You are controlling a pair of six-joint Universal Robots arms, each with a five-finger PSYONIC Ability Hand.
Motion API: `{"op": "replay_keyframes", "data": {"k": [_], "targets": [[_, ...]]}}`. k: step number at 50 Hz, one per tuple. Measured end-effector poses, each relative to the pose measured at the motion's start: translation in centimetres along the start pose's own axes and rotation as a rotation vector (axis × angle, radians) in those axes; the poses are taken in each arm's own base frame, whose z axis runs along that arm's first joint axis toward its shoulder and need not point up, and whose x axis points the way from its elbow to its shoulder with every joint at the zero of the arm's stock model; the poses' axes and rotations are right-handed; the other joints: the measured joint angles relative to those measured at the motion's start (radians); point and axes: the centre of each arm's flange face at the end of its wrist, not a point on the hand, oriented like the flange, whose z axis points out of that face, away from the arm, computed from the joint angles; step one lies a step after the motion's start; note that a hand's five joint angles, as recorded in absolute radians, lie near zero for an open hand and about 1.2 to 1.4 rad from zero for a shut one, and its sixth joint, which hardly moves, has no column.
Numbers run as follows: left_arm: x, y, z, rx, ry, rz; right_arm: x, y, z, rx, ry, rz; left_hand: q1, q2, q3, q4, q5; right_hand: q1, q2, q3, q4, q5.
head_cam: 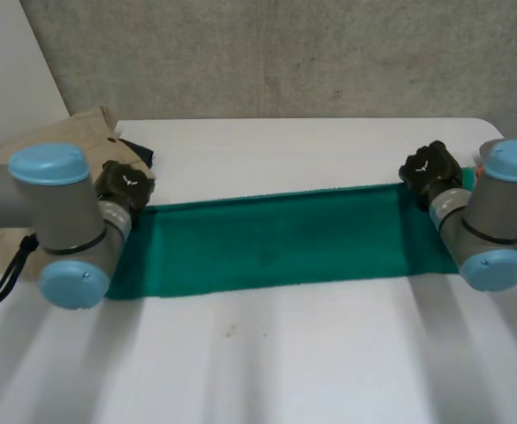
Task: Fold the laundry.
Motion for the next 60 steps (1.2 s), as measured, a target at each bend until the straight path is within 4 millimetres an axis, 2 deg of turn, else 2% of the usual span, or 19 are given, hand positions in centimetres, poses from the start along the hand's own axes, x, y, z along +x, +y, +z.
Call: {"op": "replay_keyframes", "data": {"k": [1, 2, 3, 4, 5, 6, 7, 12, 18, 21, 25, 30, 36, 44, 47, 49, 50, 53, 60], "targets": [[0.1, -0.2, 0.4, 0.008, -0.004, -0.001, -0.3, 0.2, 0.6, 0.004, 0.006, -0.002, -0.188, -0.167, -0.178, -0.182, -0.162, -0.145, -0.149, -0.143, -0.143, -0.124], [0.3, -0.4, 0.8, 0.017, -0.009, -0.003, -0.7, 0.4, 1.2, 0.007, 0.010, -0.004, -0.334, -0.296, -0.304, -0.310, -0.288, -0.353, -0.357, -0.343, -0.342, -0.354], [0.3, -0.5, 1.1, 0.024, -0.011, -0.004, -0.8, 0.5, 1.3, 0.008, 0.011, -0.004, -0.557, -0.509, -0.493, -0.504, -0.479, -0.414, -0.418, -0.402, -0.402, -0.396], [0.4, -0.7, 1.4, 0.033, -0.014, -0.005, -1.1, 0.7, 1.9, 0.010, 0.016, -0.005, -0.557, -0.509, -0.493, -0.504, -0.479, -0.602, -0.612, -0.592, -0.593, -0.616], [0.5, -1.0, 1.7, 0.046, -0.018, -0.008, -1.3, 0.8, 2.3, 0.013, 0.020, -0.005, -0.766, -0.713, -0.717, -0.716, -0.686, -0.713, -0.729, -0.719, -0.714, -0.728], [0.6, -1.3, 2.0, 0.058, -0.021, -0.011, -1.4, 0.8, 2.6, 0.015, 0.025, -0.004, -0.886, -0.872, -0.877, -0.886, -0.842, -0.748, -0.774, -0.775, -0.775, -0.781], [0.7, -1.6, 2.1, 0.072, -0.024, -0.015, -1.5, 0.8, 2.9, 0.019, 0.031, 0.000, -0.905, -0.917, -0.926, -0.940, -0.883, -0.749, -0.783, -0.785, -0.784, -0.792], [0.8, -3.0, 2.3, 0.119, -0.033, -0.046, 0.0, -0.3, 3.1, 0.043, 0.068, 0.060, -0.905, -0.936, -0.943, -0.957, -0.886, -0.749, -0.788, -0.800, -0.804, -0.798], [-0.6, -4.7, 0.5, 0.154, -0.044, -0.112, 5.0, -2.8, 0.2, 0.063, 0.099, 0.251, -0.905, -0.938, -0.943, -0.957, -0.886, -0.749, -0.788, -0.800, -0.804, -0.797], [-1.2, -5.0, -0.5, 0.155, -0.044, -0.127, 6.5, -2.7, -1.4, 0.031, 0.079, 0.304, -0.905, -0.938, -0.943, -0.957, -0.886, -0.749, -0.788, -0.800, -0.804, -0.797], [-1.9, -5.0, -2.4, 0.147, -0.036, -0.141, 7.7, -0.9, -4.6, -0.096, -0.026, 0.383, -0.905, -0.938, -0.943, -0.957, -0.886, -0.749, -0.787, -0.799, -0.803, -0.797], [-1.7, -4.7, -4.0, 0.142, -0.003, -0.160, 6.4, 2.0, -7.6, -0.261, -0.193, 0.451, -0.905, -0.938, -0.943, -0.957, -0.886, -0.655, -0.658, -0.670, -0.675, -0.681], [-0.9, -4.5, -5.0, 0.157, 0.050, -0.195, 4.3, 5.1, -9.1, -0.342, -0.291, 0.506, -0.905, -0.938, -0.943, -0.957, -0.886, -0.448, -0.470, -0.481, -0.483, -0.485], [-0.3, -4.8, -5.1, 0.183, 0.065, -0.210, 2.5, 7.0, -8.2, -0.274, -0.251, 0.495, -0.905, -0.938, -0.943, -0.957, -0.886, -0.406, -0.424, -0.427, -0.436, -0.434], [-0.1, -5.0, -5.1, 0.189, 0.067, -0.209, 1.9, 7.4, -7.7, -0.252, -0.234, 0.485, -0.905, -0.938, -0.943, -0.957, -0.886, -0.313, -0.340, -0.347, -0.354, -0.357], [0.0, -5.1, -5.2, 0.192, 0.068, -0.208, 1.7, 7.6, -7.4, -0.243, -0.228, 0.481, -0.905, -0.938, -0.943, -0.957, -0.886, -0.128, -0.156, -0.171, -0.176, -0.183], [0.0, -5.1, -5.2, 0.193, 0.069, -0.208, 1.5, 7.7, -7.2, -0.240, -0.225, 0.479, -0.905, -0.938, -0.943, -0.957, -0.886, 0.038, 0.052, 0.033, 0.029, 0.009], [0.2, -5.2, -5.3, 0.195, 0.072, -0.206, 1.3, 8.0, -7.0, -0.240, -0.216, 0.475, -0.905, -0.938, -0.943, -0.957, -0.886, 0.121, 0.176, 0.164, 0.163, 0.146], [0.3, -5.3, -5.7, 0.196, 0.080, -0.204, 2.4, 8.9, -7.0, -0.263, -0.134, 0.461, -0.905, -0.938, -0.943, -0.957, -0.886, 0.121, 0.176, 0.178, 0.183, 0.153]]}}
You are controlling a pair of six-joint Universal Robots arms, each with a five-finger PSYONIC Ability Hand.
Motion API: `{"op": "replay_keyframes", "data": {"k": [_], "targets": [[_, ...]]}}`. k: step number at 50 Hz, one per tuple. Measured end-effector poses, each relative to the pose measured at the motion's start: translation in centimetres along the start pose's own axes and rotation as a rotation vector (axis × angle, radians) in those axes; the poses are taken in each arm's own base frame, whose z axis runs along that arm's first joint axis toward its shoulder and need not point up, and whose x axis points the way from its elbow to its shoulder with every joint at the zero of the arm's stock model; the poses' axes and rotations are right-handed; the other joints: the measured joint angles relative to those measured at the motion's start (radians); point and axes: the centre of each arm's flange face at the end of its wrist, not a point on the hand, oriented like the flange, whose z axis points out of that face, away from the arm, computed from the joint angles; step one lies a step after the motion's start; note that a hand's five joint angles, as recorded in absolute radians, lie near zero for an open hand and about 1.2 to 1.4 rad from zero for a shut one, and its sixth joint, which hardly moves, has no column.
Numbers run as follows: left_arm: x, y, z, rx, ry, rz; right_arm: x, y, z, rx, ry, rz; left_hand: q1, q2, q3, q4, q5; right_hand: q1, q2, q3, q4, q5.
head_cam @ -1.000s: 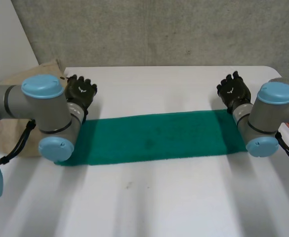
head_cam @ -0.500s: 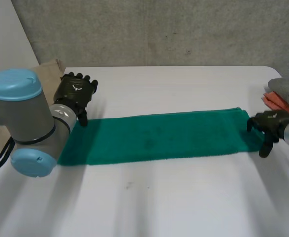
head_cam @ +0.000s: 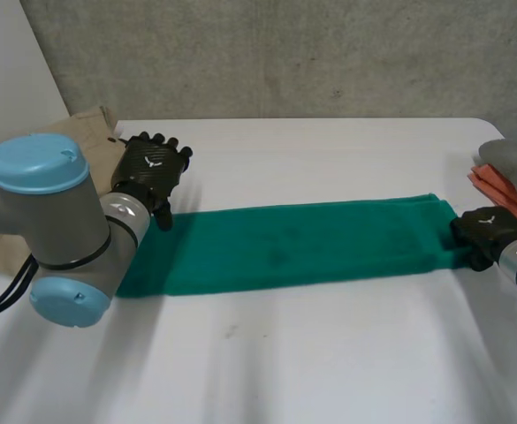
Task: Fold the laundry.
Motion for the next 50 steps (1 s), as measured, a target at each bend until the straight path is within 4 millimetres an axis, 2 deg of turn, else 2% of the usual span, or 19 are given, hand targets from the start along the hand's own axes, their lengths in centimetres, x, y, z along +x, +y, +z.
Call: {"op": "replay_keyframes", "data": {"k": [9, 14, 17, 19, 20, 22, 24, 26, 27, 28, 30, 31, 33, 37, 39, 41, 44, 46, 50], "targets": [[-0.9, -1.4, -1.2, 0.031, -0.017, -0.001, 5.6, 0.0, -1.8, -0.028, 0.199, -0.092, 0.000, 0.000, 0.000, 0.000, 0.000, 0.000, 0.000, 0.000, 0.000, 0.003], [-1.3, -1.9, -1.8, 0.041, -0.026, -0.003, 7.5, 0.0, -2.0, -0.064, 0.296, -0.235, 0.000, 0.000, 0.000, 0.000, 0.000, 0.000, 0.000, 0.000, 0.001, 0.004], [-1.5, -2.1, -2.0, 0.046, -0.030, -0.004, 7.1, -1.4, -1.7, -0.016, 0.324, -0.330, 0.000, 0.000, 0.000, 0.000, 0.000, -0.001, 0.000, 0.002, 0.001, 0.005], [-1.6, -2.2, -2.2, 0.048, -0.032, -0.004, 5.8, -3.0, -1.5, 0.051, 0.319, -0.381, 0.000, 0.000, 0.000, 0.000, 0.000, -0.001, 0.000, 0.004, 0.002, 0.010], [-1.6, -2.3, -2.2, 0.050, -0.033, -0.004, 4.0, -4.7, -1.4, 0.135, 0.299, -0.423, 0.000, 0.000, 0.000, 0.000, 0.000, -0.001, 0.000, 0.005, 0.002, 0.011], [-1.7, -2.3, -2.3, 0.052, -0.035, -0.005, 1.6, -6.8, -1.6, 0.240, 0.263, -0.463, 0.000, 0.000, 0.000, 0.000, 0.000, -0.001, 0.000, 0.005, 0.003, 0.011], [-1.7, -2.4, -2.5, 0.053, -0.035, -0.005, -2.0, -9.4, -2.2, 0.387, 0.202, -0.509, 0.000, 0.000, 0.000, 0.000, 0.000, -0.001, 0.000, 0.005, 0.003, 0.011], [-1.7, -2.4, -2.6, 0.053, -0.036, -0.005, -4.5, -10.9, -2.9, 0.478, 0.153, -0.534, 0.000, 0.000, 0.000, 0.000, 0.000, -0.001, 0.000, 0.005, 0.004, 0.011], [-1.7, -2.3, -2.7, 0.051, -0.034, -0.005, -7.6, -12.3, -3.8, 0.579, 0.088, -0.563, 0.000, 0.000, 0.000, 0.000, 0.000, -0.001, 0.000, 0.005, 0.004, 0.011], [-1.7, -2.3, -2.7, 0.050, -0.034, -0.005, -9.5, -12.9, -4.5, 0.634, 0.046, -0.580, 0.000, 0.000, 0.000, 0.000, 0.000, -0.001, 0.000, 0.005, 0.004, 0.011], [-1.6, -2.2, -2.8, 0.049, -0.032, -0.005, -13.0, -13.7, -5.7, 0.722, -0.040, -0.608, 0.000, 0.000, 0.000, 0.000, 0.000, -0.001, 0.000, 0.005, 0.004, 0.011], [-1.5, -2.1, -2.9, 0.047, -0.031, -0.004, -16.2, -13.9, -6.9, 0.792, -0.121, -0.634, 0.000, 0.000, 0.000, 0.000, 0.000, -0.001, 0.000, 0.005, 0.004, 0.011], [-1.4, -1.9, -3.0, 0.045, -0.029, -0.004, -20.4, -13.8, -8.5, 0.866, -0.229, -0.664, 0.000, 0.000, 0.000, 0.000, 0.000, -0.001, 0.000, 0.005, 0.004, 0.014], [-1.1, -1.5, -3.0, 0.042, -0.027, -0.004, -26.4, -12.4, -10.8, 0.933, -0.388, -0.702, 0.000, 0.000, 0.000, 0.000, 0.000, -0.013, -0.029, -0.027, -0.030, -0.016], [-1.0, -1.3, -3.0, 0.041, -0.025, -0.004, -27.6, -11.8, -11.3, 0.934, -0.423, -0.709, 0.000, 0.000, 0.000, 0.000, 0.000, -0.212, -0.273, -0.273, -0.278, -0.261], [-0.9, -1.2, -3.0, 0.040, -0.024, -0.004, -28.5, -11.1, -11.6, 0.916, -0.448, -0.707, 0.000, 0.000, 0.000, 0.000, 0.000, -0.559, -0.622, -0.609, -0.614, -0.613], [-0.9, -1.1, -2.9, 0.041, -0.025, -0.004, -28.2, -11.1, -11.5, 0.854, -0.424, -0.665, 0.000, 0.000, 0.000, 0.000, 0.000, -0.870, -0.947, -0.949, -0.954, -0.935], [-0.8, -1.2, -2.9, 0.044, -0.025, -0.004, -27.1, -11.6, -11.2, 0.799, -0.378, -0.605, 0.000, 0.000, 0.000, 0.000, 0.000, -0.873, -0.966, -0.979, -0.985, -0.950], [-0.7, -1.5, -2.8, 0.054, -0.021, -0.003, -22.2, -13.1, -10.5, 0.649, -0.265, -0.375, 0.000, 0.000, 0.000, 0.000, 0.000, -0.873, -0.966, -0.979, -0.988, -0.950]]}}
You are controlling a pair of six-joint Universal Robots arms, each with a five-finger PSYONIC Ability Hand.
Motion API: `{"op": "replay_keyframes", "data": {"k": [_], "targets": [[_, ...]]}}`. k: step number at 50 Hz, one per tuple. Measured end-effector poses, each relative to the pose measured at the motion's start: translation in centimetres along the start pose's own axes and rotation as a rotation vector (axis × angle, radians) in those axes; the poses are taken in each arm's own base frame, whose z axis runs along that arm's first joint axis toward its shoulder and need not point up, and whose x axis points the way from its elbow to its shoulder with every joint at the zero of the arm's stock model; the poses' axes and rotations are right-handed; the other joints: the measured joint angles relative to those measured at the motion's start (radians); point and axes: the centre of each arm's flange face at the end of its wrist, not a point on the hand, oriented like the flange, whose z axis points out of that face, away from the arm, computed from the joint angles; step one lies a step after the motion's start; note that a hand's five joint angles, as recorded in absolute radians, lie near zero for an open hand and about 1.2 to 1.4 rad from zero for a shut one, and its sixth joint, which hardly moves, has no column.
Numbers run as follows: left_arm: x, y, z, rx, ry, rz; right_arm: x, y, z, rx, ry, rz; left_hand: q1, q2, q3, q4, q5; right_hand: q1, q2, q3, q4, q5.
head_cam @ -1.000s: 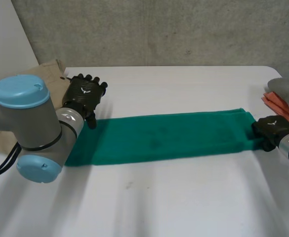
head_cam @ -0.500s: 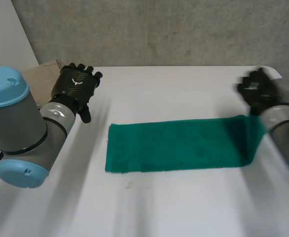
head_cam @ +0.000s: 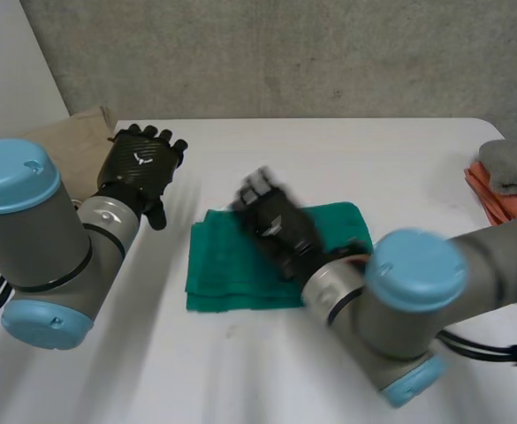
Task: Fold the laundry.
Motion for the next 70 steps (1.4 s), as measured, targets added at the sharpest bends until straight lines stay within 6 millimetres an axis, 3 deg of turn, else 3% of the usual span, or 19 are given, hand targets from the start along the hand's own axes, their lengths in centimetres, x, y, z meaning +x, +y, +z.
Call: {"op": "replay_keyframes", "data": {"k": [4, 10, 15, 19, 21, 25, 29, 33, 35, 39, 43, 47, 48, 50, 54, 58, 63, 70], "targets": [[0.5, -0.3, 0.0, 0.012, 0.010, 0.001, 3.9, 1.8, -1.5, -0.154, 0.064, 0.235, 0.000, 0.000, 0.000, 0.000, 0.000, 0.000, 0.000, 0.000, 0.000, 0.000], [1.3, -0.3, -0.1, 0.018, 0.027, 0.002, 4.6, 5.4, -3.6, -0.387, 0.019, 0.414, 0.000, 0.000, 0.000, 0.000, 0.000, 0.082, 0.096, 0.096, 0.095, 0.091], [1.8, 0.0, -0.2, 0.013, 0.041, 0.003, 5.1, 9.2, -4.6, -0.540, 0.024, 0.395, 0.000, 0.000, 0.000, 0.000, 0.000, 0.835, 0.884, 0.866, 0.864, 0.840], [2.0, 0.1, -0.3, 0.009, 0.046, 0.004, 6.3, 10.3, -4.0, -0.523, 0.104, 0.308, 0.000, 0.000, 0.000, 0.000, 0.000, 0.874, 0.973, 0.979, 0.984, 0.954], [2.0, 0.1, -0.4, 0.008, 0.047, 0.004, 6.7, 9.8, -3.2, -0.467, 0.145, 0.253, 0.000, 0.000, 0.000, 0.000, 0.000, 0.874, 0.973, 0.981, 0.988, 0.959], [1.9, 0.0, -0.6, 0.011, 0.044, 0.005, 5.5, 5.4, -1.2, -0.249, 0.165, 0.150, 0.000, 0.000, 0.000, 0.000, 0.000, 0.882, 0.973, 0.981, 0.989, 0.965], [1.6, -0.3, -0.8, 0.016, 0.036, 0.004, 1.5, 0.0, -0.2, -0.015, 0.067, 0.105, 0.000, 0.000, 0.000, 0.000, 0.000, 0.882, 0.973, 0.981, 0.989, 0.966], [1.3, -0.6, -1.0, 0.020, 0.024, 0.002, -3.3, -2.6, -0.5, 0.108, -0.086, 0.093, 0.000, 0.000, 0.000, 0.000, 0.000, 0.882, 0.973, 0.981, 0.989, 0.966], [1.1, -0.6, -1.0, 0.021, 0.019, -0.001, -5.3, -3.0, -0.7, 0.139, -0.163, 0.093, 0.000, 0.000, 0.000, 0.000, 0.000, 0.725, 0.783, 0.791, 0.816, 0.796], [0.8, -0.8, -0.9, 0.026, 0.010, -0.027, -7.4, -3.0, -1.1, 0.137, -0.255, 0.125, 0.000, 0.000, 0.000, 0.000, 0.000, 0.087, 0.125, 0.151, 0.153, 0.118], [0.7, -1.2, -0.8, 0.039, 0.006, -0.077, -6.1, -2.5, -0.7, 0.080, -0.218, 0.216, 0.000, 0.000, 0.000, 0.000, 0.000, 0.002, 0.001, 0.000, 0.003, 0.000], [0.8, -2.0, -0.6, 0.063, 0.012, -0.145, -1.7, -1.7, 0.1, -0.008, -0.073, 0.378, 0.000, 0.000, 0.000, 0.000, 0.000, 0.002, 0.001, 0.000, 0.001, 0.000], [1.0, -2.4, -0.6, 0.073, 0.021, -0.173, 0.4, -1.4, 0.2, -0.042, -0.012, 0.452, 0.000, 0.000, 0.000, 0.000, 0.000, 0.002, 0.001, 0.000, 0.001, 0.000], [1.5, -2.9, -0.7, 0.089, 0.039, -0.213, 2.7, -1.1, 0.1, -0.080, 0.042, 0.533, 0.000, 0.000, 0.000, 0.000, 0.000, 0.002, 0.001, 0.000, 0.001, 0.000], [3.5, -3.6, -0.9, 0.095, 0.103, -0.283, 5.4, -0.3, 0.1, -0.164, 0.073, 0.670, 0.000, 0.000, 0.000, 0.000, 0.000, 0.002, 0.001, 0.000, 0.001, 0.000], [6.2, -2.2, -0.9, 0.022, 0.177, -0.307, 5.5, 1.0, 0.8, -0.258, 0.024, 0.754, 0.000, 0.000, 0.000, 0.000, 0.000, 0.002, 0.001, 0.000, 0.001, 0.000], [8.8, 1.0, -0.9, -0.154, 0.240, -0.285, 4.1, 3.1, 2.0, -0.378, -0.055, 0.801, 0.000, 0.000, 0.000, 0.000, 0.000, 0.002, 0.001, 0.000, 0.001, 0.000], [9.5, 4.5, -1.1, -0.381, 0.238, -0.215, 2.1, 5.3, 2.8, -0.495, -0.130, 0.758, 0.000, 0.000, 0.000, 0.000, 0.000, 0.002, 0.001, 0.000, 0.001, 0.000]]}}
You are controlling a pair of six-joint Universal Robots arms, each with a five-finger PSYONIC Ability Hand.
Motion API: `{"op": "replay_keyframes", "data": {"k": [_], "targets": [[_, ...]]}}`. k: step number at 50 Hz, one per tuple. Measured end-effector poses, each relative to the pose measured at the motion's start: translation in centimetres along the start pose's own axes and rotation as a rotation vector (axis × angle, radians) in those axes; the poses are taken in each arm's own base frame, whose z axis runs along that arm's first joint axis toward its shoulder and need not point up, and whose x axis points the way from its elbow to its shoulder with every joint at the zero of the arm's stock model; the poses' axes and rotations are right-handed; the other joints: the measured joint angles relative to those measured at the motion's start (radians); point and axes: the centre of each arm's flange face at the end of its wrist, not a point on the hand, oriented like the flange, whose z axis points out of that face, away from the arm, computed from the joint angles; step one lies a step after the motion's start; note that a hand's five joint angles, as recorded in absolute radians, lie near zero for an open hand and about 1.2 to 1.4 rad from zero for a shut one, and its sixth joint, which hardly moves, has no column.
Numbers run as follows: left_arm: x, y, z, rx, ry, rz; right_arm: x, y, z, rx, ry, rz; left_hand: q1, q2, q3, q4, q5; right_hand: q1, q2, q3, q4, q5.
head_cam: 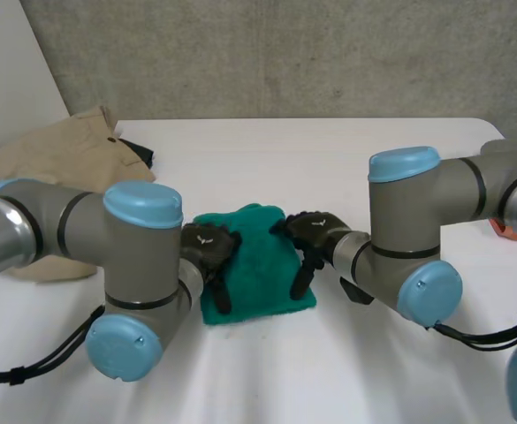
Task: Fold the laundry.
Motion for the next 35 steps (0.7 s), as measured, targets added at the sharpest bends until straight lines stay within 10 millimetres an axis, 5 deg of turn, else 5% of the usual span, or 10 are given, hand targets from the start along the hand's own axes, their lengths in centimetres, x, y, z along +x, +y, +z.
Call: {"op": "replay_keyframes", "data": {"k": [7, 17, 26, 35], "targets": [[-1.0, -1.3, -0.4, 0.006, -0.029, 0.026, 0.1, -0.4, -0.5, -0.005, 0.068, -0.158, 0.000, 0.000, 0.000, 0.000, 0.000, -0.001, 0.000, 0.000, 0.000, 0.000], [-3.4, -9.5, -3.2, 0.289, -0.030, 0.092, -1.6, -3.2, -4.2, 0.224, 0.251, -0.383, 0.000, 0.000, 0.000, 0.000, 0.000, -0.001, 0.000, 0.000, 0.000, 0.000], [-3.2, -15.0, -6.6, 0.559, 0.259, 0.170, -6.7, 1.3, -5.8, 0.266, 0.134, -0.462, 0.000, 0.000, 0.000, 0.000, 0.000, -0.001, 0.000, 0.000, 0.000, 0.000], [-1.9, -15.7, -8.2, 0.601, 0.448, 0.189, -8.6, 4.4, -4.2, 0.265, 0.080, -0.475, 0.000, 0.000, 0.000, 0.000, 0.000, -0.001, 0.000, 0.000, 0.000, 0.000]]}}
